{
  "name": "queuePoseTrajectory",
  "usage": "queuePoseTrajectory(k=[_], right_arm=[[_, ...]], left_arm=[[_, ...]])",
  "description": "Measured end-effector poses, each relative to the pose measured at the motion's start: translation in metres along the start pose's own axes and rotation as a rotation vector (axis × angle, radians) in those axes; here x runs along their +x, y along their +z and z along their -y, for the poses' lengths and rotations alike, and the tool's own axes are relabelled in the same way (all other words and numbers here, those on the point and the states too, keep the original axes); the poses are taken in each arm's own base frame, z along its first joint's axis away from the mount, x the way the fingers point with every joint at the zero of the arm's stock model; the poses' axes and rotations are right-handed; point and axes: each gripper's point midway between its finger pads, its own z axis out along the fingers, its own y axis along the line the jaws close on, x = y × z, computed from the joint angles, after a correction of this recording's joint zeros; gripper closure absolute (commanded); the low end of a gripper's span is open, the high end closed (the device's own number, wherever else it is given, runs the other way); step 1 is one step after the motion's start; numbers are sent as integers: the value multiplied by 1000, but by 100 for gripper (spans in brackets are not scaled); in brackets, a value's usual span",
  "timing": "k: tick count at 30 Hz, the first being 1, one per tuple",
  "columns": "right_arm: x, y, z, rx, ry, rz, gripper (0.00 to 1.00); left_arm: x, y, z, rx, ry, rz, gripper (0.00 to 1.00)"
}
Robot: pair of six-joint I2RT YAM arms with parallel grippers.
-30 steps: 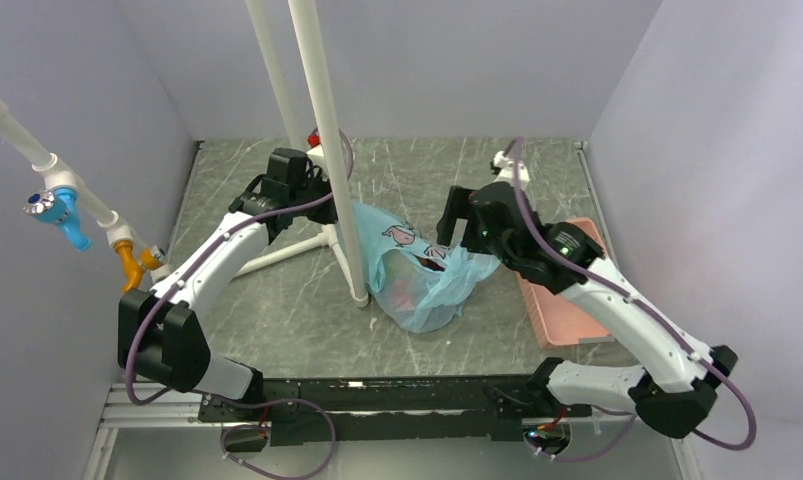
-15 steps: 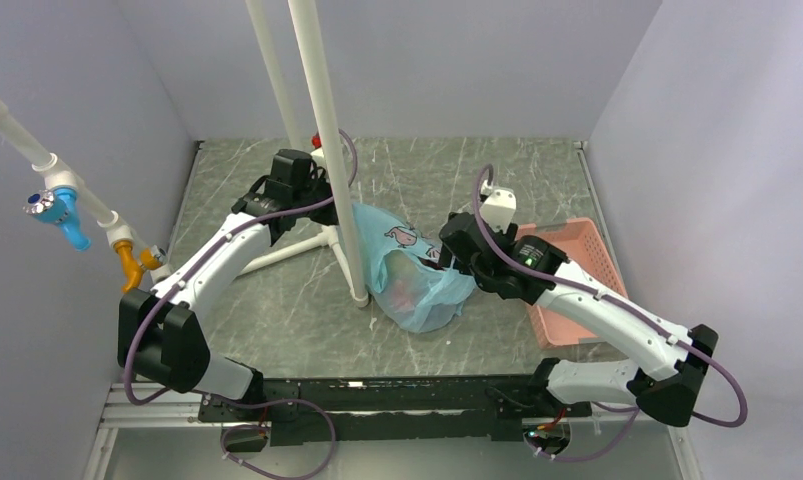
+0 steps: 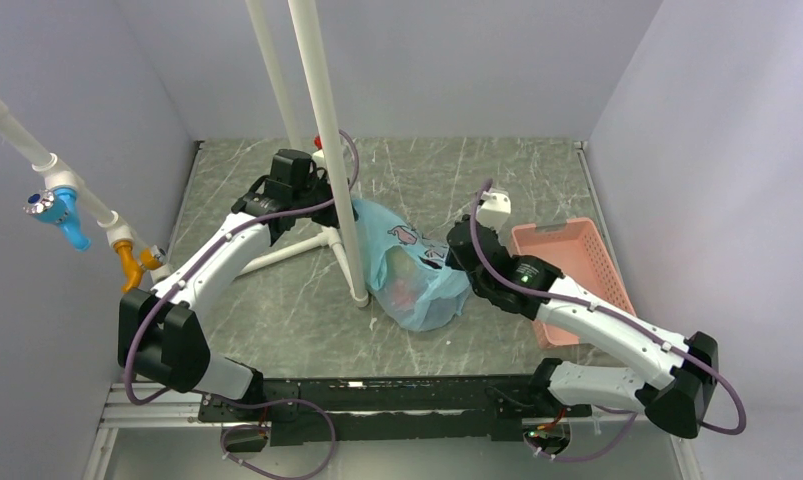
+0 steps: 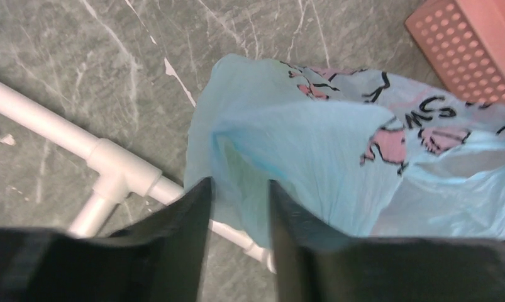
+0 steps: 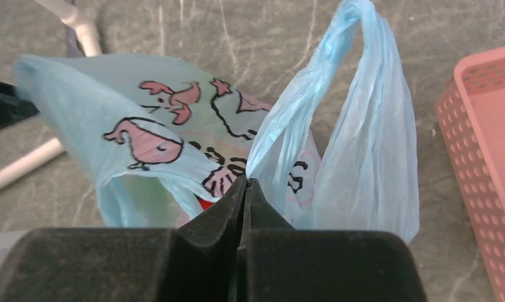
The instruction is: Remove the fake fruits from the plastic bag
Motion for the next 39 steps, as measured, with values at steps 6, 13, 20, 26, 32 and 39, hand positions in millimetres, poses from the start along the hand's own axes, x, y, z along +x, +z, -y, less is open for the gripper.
queuePoseTrajectory(k=[6, 13, 20, 26, 32, 39], right_arm=[[-26, 2, -11, -75, 25, 97, 100], [-60, 25, -1, -139, 100, 83, 100], [-65, 34, -24, -256, 115, 28, 100], [-59, 30, -35, -320, 113, -7, 100], [-59, 25, -39, -352, 109, -14, 100], [-71, 16, -24, -333, -11, 61, 100]], left_arm=[[-2, -4, -1, 31, 17, 6, 26], [-2, -7, 44, 298, 51, -26, 30], [28, 17, 62, 358, 50, -136, 22], [49, 51, 63, 277, 41, -189, 27], [66, 69, 55, 160, 65, -231, 86], [31, 36, 9, -100, 141, -106, 100]])
